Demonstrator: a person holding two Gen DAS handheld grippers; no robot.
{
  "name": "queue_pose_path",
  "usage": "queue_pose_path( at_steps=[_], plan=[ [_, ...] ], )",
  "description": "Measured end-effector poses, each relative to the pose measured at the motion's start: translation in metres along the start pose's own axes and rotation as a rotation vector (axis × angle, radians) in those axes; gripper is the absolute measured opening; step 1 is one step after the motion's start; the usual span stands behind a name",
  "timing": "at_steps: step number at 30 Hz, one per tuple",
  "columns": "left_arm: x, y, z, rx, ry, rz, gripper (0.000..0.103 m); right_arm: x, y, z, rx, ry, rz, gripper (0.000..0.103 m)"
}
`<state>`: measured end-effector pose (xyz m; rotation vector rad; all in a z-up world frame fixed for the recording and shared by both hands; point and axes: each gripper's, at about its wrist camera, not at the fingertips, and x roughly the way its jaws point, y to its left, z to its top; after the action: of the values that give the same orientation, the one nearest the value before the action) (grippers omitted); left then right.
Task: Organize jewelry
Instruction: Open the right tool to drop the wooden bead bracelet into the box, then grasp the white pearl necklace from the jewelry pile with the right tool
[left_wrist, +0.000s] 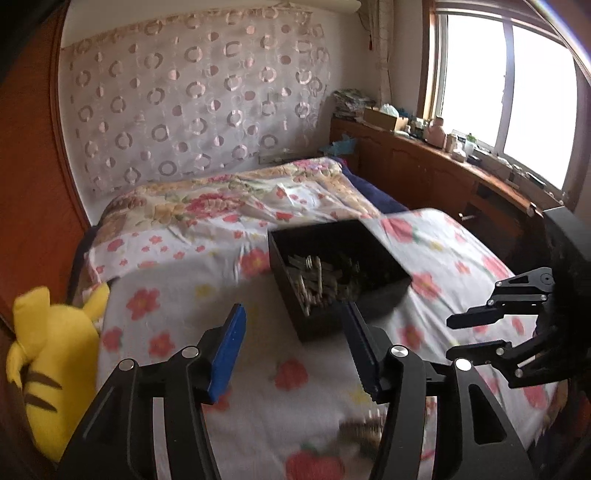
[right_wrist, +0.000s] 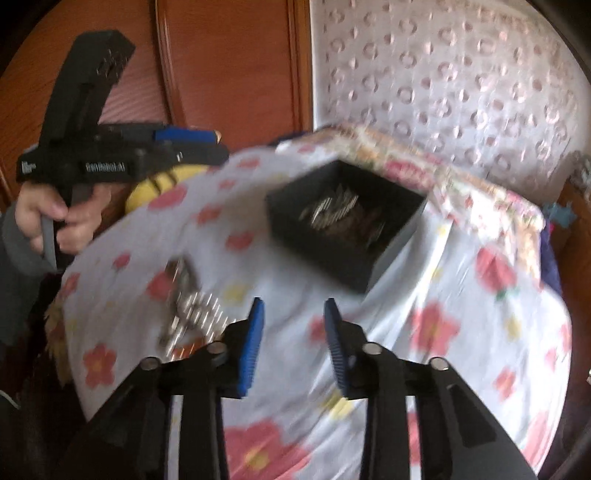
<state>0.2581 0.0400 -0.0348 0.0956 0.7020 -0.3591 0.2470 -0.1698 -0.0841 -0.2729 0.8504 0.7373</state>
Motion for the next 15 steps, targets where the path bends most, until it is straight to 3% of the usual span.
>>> queue_pose_path(
  at_steps=[7, 15],
  plan=[
    [-0.014, 0.001, -0.043, -0.045, 0.030, -0.026, 0.052, 0.024, 0.012, -0.007, 0.015, 0.048, 0.071, 0.022],
    [-0.028, 0.002, -0.056, -0.056, 0.031, -0.020, 0.052, 0.040, 0.022, -0.003, -0.006, 0.101, 0.128, 0.021]
  ],
)
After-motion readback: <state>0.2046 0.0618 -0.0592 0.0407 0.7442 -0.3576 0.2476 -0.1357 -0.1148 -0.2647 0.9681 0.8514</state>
